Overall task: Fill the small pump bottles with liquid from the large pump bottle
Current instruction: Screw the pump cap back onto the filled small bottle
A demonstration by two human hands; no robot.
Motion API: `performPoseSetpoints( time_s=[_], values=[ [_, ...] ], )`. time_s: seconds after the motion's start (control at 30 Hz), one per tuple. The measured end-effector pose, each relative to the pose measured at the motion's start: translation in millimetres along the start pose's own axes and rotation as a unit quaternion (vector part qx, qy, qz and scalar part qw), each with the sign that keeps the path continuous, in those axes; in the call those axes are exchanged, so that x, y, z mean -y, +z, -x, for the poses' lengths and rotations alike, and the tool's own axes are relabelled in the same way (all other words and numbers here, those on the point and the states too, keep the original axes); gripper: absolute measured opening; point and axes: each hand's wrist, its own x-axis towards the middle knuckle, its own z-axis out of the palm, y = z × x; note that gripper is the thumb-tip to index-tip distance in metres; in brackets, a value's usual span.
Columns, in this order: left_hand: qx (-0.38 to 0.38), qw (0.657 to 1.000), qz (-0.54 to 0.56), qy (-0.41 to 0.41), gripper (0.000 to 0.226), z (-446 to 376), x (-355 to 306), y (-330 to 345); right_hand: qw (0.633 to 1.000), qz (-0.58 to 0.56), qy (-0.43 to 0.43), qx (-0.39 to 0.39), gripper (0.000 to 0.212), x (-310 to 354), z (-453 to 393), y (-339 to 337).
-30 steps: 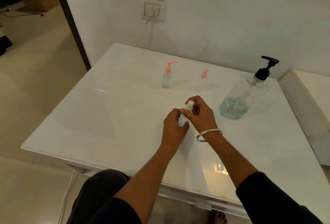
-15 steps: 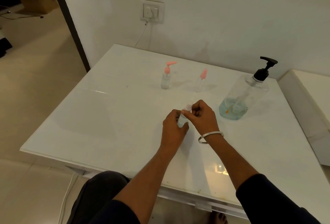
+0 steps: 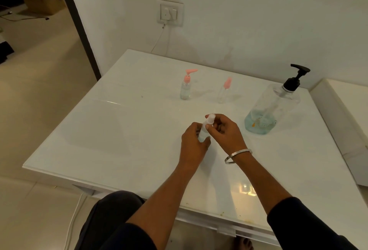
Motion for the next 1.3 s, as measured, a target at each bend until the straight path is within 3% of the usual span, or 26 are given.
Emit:
performPoseSetpoints(
  time_s=[0.17, 0.3, 0.53, 0.63, 0.8, 1.03, 1.13, 1.3],
  values=[
    [-0.002, 1.000, -0.005, 0.002, 0.026, 0.1, -0.5, 0.3, 0.999, -0.018, 0.017, -0.034, 0.015, 0.2, -0.9, 0.6],
    [-0.005, 1.000, -0.005, 0.006, 0.027, -0.8, 1.4, 1.2, 0.996, -0.023, 0.042, -0.077, 0.031, 4.0, -3.2, 8.7],
    [-0.003, 1.000, 0.004, 0.010, 0.028, -0.1, 2.1, 1.5, 1.000, -0.015, 0.000, -0.008, 0.024, 0.9, 2.6, 2.8],
    [-0.004, 1.000, 0.005, 0.011, 0.026, 0.2, 2.7, 1.3, 1.000, -0.005, -0.004, -0.017, 0.014, 1.0, 3.2, 2.1],
    [-0.009, 1.000, 0.003, 0.015, 0.027, 0.2, 2.4, 2.3, 0.998, -0.010, 0.038, -0.054, 0.031, 2.0, -3.2, 7.2],
    [-0.008, 1.000, 0.002, 0.016, 0.027, 0.9, 2.3, 1.4, 0.999, -0.029, 0.020, 0.012, 0.025, -3.4, 0.6, -1.2],
    [-0.007, 1.000, 0.005, 0.016, 0.027, 0.9, 1.4, 1.5, 1.000, -0.023, 0.011, -0.005, 0.014, -1.3, 1.4, 0.3],
    [-0.007, 1.000, -0.003, 0.018, 0.025, -0.6, 3.6, 1.7, 0.998, -0.022, 0.042, -0.048, 0.030, 1.7, -1.8, 7.7]
  ],
)
